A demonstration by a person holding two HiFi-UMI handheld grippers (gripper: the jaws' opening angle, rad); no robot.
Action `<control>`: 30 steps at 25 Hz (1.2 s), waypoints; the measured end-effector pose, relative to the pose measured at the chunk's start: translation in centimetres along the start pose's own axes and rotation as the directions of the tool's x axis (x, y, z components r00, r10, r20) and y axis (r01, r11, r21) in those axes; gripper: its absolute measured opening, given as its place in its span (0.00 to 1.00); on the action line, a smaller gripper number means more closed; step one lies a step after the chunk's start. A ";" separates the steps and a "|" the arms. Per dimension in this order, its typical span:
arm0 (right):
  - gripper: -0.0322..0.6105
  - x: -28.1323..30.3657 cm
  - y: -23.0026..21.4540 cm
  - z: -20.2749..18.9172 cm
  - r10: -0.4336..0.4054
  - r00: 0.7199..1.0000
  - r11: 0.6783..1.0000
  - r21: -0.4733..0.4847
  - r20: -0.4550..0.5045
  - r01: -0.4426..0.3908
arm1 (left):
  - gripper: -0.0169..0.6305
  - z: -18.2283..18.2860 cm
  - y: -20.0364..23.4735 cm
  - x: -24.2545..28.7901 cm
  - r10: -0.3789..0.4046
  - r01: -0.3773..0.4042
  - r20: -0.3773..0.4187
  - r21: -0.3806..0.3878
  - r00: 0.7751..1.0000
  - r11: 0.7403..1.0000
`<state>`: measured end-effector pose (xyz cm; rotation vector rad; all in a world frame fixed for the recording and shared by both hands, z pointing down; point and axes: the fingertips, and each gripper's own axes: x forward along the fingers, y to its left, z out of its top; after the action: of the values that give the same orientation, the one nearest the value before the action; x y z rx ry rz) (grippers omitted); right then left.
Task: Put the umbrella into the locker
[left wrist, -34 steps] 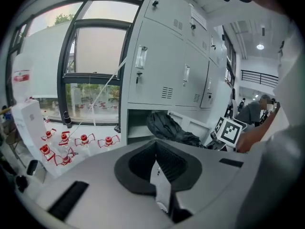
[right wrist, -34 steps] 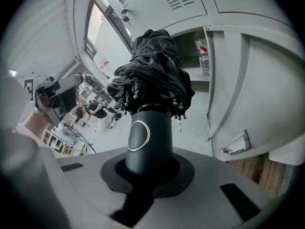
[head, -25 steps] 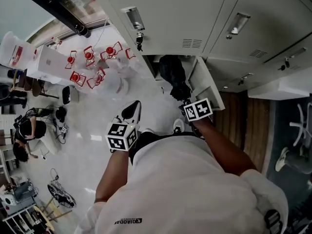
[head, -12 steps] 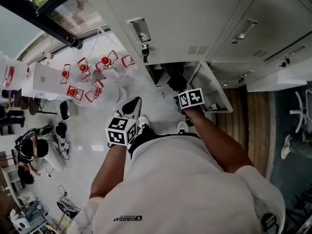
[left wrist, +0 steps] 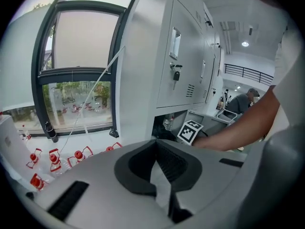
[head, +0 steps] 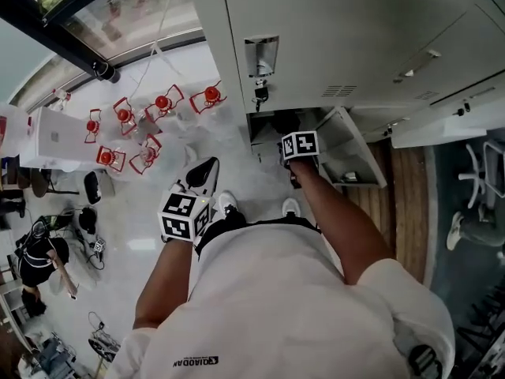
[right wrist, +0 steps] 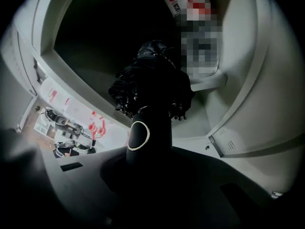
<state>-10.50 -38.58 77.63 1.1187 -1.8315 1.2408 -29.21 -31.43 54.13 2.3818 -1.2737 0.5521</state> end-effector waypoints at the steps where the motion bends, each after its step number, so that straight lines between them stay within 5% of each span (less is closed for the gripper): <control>1: 0.16 0.5 0.0 0.5 -0.008 1.000 1.000 0.004 0.007 0.008 | 0.05 -0.3 0.4 -0.4 0.005 -0.005 -0.005 -0.003 1.000 1.000; 14: 0.17 4.0 -1.5 5.5 -0.085 0.995 0.996 -0.012 0.046 0.085 | 0.05 -3.5 3.2 -4.7 0.098 -0.099 -0.044 -0.044 0.994 0.994; 17: 0.19 3.9 -1.3 5.6 -0.073 0.994 0.995 -0.067 0.082 0.079 | 0.05 -3.9 2.9 -4.9 0.103 -0.106 -0.044 -0.057 0.994 0.993; 19: 0.36 3.4 -1.1 5.7 -0.065 0.992 0.991 -0.111 0.105 0.077 | 0.05 -3.9 2.7 -4.7 0.102 -0.104 -0.041 -0.063 0.994 0.993; 21: 0.40 2.6 -1.1 5.3 -0.070 0.992 0.987 -0.138 0.109 0.085 | 0.05 -3.6 2.3 -4.4 0.095 -0.097 -0.032 -0.067 0.995 0.993; 30: 0.41 -4.4 -1.3 -0.1 -0.089 0.982 0.930 -0.340 0.166 0.141 | 0.05 -1.9 -0.2 -2.0 0.032 -0.032 0.009 -0.062 0.999 0.998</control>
<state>-7.43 -37.47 74.41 1.1185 -1.9685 0.7404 -30.38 -28.97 54.68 2.3201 -1.3160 0.5029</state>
